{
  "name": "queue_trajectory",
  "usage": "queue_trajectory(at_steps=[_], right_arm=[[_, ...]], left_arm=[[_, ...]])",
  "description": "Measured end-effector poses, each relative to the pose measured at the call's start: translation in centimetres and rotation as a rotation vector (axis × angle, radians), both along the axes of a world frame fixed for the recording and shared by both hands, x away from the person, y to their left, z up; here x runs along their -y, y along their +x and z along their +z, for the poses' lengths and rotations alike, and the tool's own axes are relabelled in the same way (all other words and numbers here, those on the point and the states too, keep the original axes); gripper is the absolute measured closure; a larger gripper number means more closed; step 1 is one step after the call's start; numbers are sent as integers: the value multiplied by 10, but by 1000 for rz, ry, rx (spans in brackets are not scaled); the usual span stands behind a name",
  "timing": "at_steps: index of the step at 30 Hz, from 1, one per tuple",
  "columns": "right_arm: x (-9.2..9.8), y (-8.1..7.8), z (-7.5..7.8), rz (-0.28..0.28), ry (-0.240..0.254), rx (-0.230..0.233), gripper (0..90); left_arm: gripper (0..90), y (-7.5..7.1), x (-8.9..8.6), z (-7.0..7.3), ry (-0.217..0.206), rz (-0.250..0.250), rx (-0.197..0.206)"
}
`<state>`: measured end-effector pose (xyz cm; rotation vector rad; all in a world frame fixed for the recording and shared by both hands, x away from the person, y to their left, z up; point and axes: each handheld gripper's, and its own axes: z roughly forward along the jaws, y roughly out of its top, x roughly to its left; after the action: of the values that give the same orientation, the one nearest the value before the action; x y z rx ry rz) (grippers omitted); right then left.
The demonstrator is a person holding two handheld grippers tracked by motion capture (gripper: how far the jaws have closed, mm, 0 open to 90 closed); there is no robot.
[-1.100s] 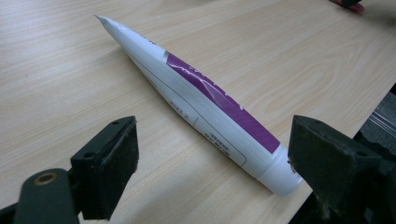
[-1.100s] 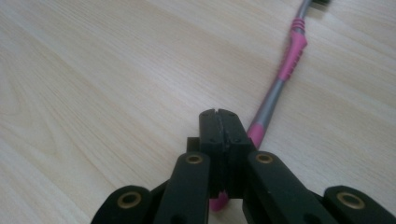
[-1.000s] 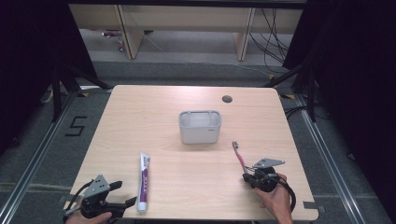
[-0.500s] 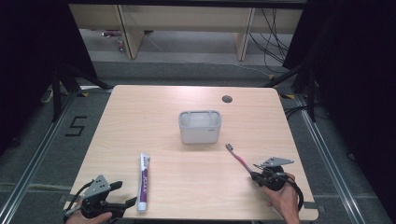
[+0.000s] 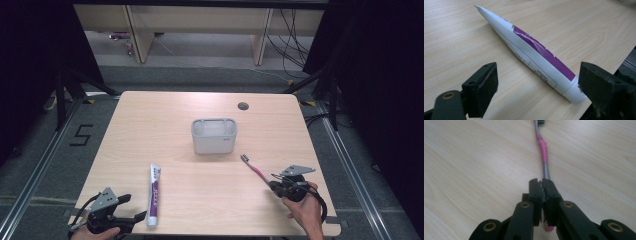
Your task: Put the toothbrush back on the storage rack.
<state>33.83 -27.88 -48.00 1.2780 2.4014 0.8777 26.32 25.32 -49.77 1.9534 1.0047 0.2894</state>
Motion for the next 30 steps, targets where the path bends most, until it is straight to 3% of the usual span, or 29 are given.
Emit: queue_trajectory(at_steps=[1,2,4,7,8,9,10,11,19,30], right_arm=[[-3,-2,3,-29,7,-31,851],[-3,-2,4,-35,2,-30,847],[-1,2,5,0,-42,7,833],[-4,4,8,-6,-51,-14,815],[-4,5,8,9,-62,2,811],[-6,6,10,5,-58,-11,803],[-7,8,9,12,-54,13,798],[-9,7,12,3,-64,-22,794],[-21,26,17,27,-138,-55,773],[-35,55,22,62,-219,-162,708]], left_arm=[[160,0,0,0,-6,3,2],[160,0,1,-1,-5,3,1],[160,0,0,0,5,-2,-2],[160,0,1,-1,-10,7,2],[160,0,1,-1,-3,7,-1],[160,0,1,-1,-3,7,-3],[160,0,0,-1,-3,8,-3],[160,0,-1,0,4,5,-2],[160,0,1,-1,-3,8,-1],[160,0,1,-1,-9,9,-2]])
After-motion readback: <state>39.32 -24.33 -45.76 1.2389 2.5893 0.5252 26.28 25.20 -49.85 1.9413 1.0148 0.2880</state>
